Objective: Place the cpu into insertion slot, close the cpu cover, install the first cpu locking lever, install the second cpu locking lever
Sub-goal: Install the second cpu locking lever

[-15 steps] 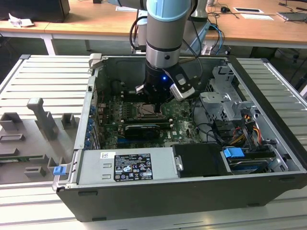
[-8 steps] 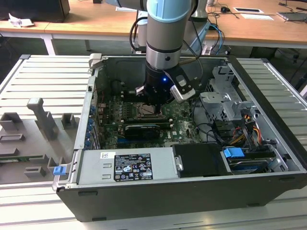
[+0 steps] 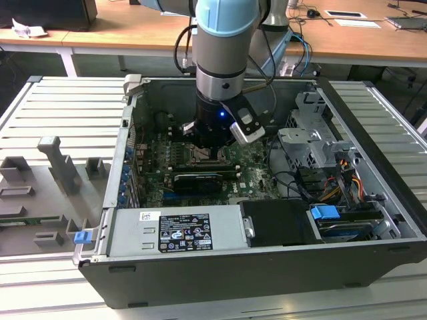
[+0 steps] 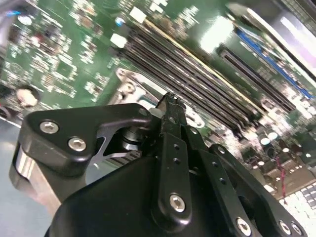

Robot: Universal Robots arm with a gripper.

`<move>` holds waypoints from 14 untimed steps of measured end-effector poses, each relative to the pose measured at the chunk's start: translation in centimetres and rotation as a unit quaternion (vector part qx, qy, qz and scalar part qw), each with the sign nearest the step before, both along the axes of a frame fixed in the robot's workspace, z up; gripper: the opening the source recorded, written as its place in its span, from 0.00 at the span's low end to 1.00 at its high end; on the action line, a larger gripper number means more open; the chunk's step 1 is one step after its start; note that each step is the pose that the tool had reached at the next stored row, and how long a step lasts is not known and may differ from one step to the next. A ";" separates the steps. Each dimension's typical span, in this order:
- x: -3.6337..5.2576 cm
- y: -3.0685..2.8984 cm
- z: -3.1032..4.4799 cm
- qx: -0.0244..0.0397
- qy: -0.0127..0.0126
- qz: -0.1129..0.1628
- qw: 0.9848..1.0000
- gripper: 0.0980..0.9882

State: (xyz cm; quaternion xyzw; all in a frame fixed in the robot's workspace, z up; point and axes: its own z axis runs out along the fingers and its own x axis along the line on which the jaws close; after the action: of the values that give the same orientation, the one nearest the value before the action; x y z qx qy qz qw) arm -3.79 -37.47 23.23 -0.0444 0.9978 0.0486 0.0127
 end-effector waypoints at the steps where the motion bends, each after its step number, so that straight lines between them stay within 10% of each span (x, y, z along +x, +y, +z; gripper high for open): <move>1: -0.75 0.00 -0.11 0.000 0.000 0.000 1.000 0.01; 6: -1.81 -0.01 -1.66 0.000 0.000 0.002 1.000 0.01; 14: -3.23 -0.70 -1.81 0.019 0.000 0.002 1.000 0.01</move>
State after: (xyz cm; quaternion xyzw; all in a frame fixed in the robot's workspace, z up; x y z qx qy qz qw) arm -7.02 -38.18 21.42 -0.0462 0.9966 0.0672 0.0135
